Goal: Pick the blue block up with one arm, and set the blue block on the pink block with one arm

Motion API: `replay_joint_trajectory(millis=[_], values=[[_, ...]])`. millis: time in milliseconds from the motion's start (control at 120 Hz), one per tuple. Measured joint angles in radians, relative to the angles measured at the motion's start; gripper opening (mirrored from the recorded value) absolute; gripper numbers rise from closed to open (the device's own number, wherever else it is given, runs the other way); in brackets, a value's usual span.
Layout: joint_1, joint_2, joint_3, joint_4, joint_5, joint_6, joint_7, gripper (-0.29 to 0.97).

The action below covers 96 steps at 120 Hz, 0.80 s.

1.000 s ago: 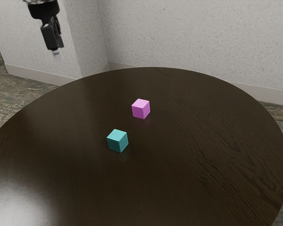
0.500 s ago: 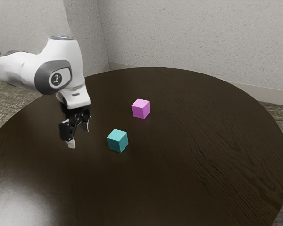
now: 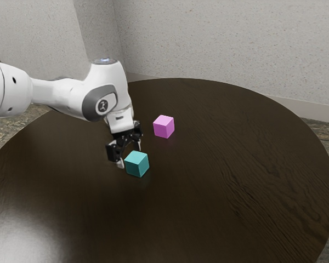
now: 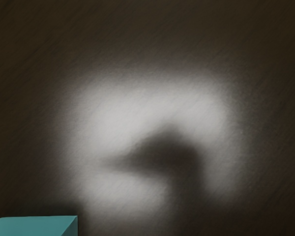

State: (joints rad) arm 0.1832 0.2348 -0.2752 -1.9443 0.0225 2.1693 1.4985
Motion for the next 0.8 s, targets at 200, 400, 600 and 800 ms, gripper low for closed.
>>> replay_joint_trajectory(millis=[200, 400, 600, 800], values=[[0.01, 0.11, 0.017, 0.099, 0.003, 0.03, 0.041, 0.68], [0.016, 0.185, 0.056, 0.174, 0.003, 0.041, 0.073, 0.68], [0.022, 0.265, 0.069, 0.258, 0.003, 0.044, 0.104, 0.68], [0.025, 0.312, 0.076, 0.277, 0.002, 0.045, 0.127, 0.68]])
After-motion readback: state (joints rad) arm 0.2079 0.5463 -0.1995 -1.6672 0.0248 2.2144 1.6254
